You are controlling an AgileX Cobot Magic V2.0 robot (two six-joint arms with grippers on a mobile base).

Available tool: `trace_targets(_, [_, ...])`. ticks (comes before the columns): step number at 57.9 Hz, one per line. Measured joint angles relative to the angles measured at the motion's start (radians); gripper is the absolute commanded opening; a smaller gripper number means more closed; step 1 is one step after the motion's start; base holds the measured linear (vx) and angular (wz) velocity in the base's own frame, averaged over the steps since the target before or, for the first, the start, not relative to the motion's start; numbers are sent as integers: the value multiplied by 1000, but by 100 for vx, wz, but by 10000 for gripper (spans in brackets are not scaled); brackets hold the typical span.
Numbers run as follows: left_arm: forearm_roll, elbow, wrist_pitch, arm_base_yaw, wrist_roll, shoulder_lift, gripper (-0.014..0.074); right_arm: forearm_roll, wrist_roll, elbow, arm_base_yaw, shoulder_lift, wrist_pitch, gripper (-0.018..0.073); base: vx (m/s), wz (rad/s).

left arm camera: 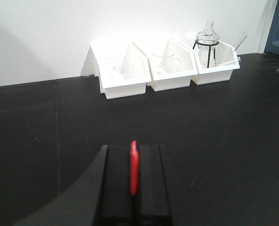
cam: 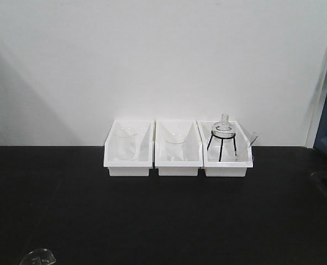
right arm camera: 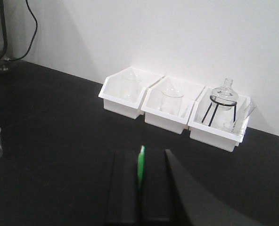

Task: Sort red and green spoons into left cabinet
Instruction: 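Back away from the bench holding both spoons and turn toward the room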

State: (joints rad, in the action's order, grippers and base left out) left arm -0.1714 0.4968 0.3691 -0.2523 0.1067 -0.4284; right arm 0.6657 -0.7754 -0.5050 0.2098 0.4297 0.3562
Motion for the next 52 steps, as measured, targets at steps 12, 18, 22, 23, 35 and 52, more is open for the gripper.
trace_targets(12, [0, 0, 0, 0, 0, 0, -6, 0, 0, 0, 0, 0, 0, -3, 0, 0])
trace_targets(18, [0, 0, 0, 0, 0, 0, -6, 0, 0, 0, 0, 0, 2, -3, 0, 0])
trace_targets(22, [0, 0, 0, 0, 0, 0, -6, 0, 0, 0, 0, 0, 2, -3, 0, 0])
trace_targets(23, [0, 0, 0, 0, 0, 0, -6, 0, 0, 0, 0, 0, 2, -3, 0, 0])
trace_targets(35, [0, 0, 0, 0, 0, 0, -6, 0, 0, 0, 0, 0, 3, -3, 0, 0])
trace_targets(52, [0, 0, 0, 0, 0, 0, -6, 0, 0, 0, 0, 0, 5, -3, -3, 0])
